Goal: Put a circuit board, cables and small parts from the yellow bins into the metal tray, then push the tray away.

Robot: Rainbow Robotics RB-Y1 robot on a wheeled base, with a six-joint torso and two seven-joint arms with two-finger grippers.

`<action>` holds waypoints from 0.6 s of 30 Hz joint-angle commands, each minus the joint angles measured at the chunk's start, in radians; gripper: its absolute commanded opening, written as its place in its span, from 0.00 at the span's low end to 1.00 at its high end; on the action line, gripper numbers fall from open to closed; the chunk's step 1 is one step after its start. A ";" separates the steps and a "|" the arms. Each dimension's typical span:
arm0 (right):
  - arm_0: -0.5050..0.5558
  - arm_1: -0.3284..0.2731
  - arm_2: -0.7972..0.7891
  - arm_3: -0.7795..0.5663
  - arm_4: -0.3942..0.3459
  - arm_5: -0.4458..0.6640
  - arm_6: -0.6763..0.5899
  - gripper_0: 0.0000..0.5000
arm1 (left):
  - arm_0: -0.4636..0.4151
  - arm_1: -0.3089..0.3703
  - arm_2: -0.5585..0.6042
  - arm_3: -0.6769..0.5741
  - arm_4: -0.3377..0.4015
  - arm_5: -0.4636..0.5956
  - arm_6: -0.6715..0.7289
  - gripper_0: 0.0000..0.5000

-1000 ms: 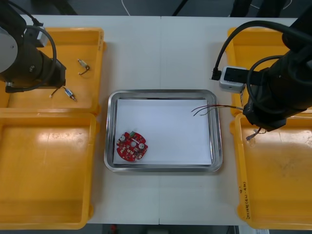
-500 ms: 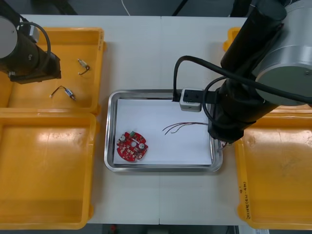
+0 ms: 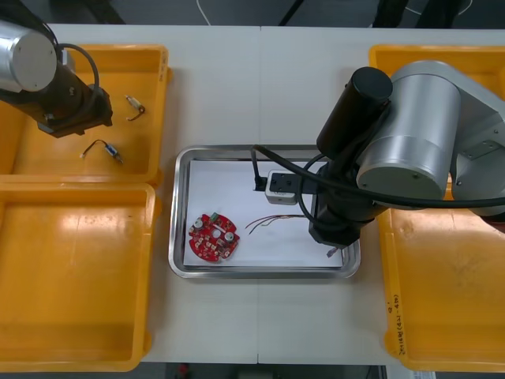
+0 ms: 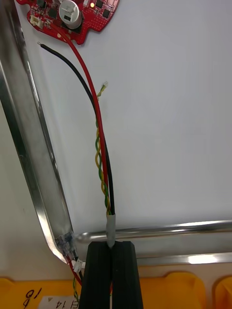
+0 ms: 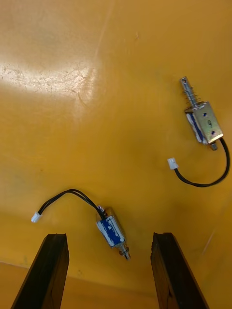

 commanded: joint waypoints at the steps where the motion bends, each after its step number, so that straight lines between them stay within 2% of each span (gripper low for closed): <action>1: -0.038 0.021 0.070 0.020 0.031 -0.063 0.067 0.00 | -0.060 -0.029 -0.016 0.059 0.015 -0.039 0.099 1.00; 6: -0.038 0.021 0.128 0.081 0.047 -0.148 0.083 0.00 | -0.060 -0.043 -0.044 0.101 0.015 -0.055 0.109 1.00; 14: -0.038 0.024 0.171 0.155 0.079 -0.202 0.104 0.00 | -0.060 -0.058 -0.098 0.146 0.018 -0.091 0.135 1.00; 18: -0.038 0.024 0.202 0.166 0.119 -0.228 0.110 0.00 | -0.060 -0.064 -0.116 0.178 0.017 -0.131 0.137 1.00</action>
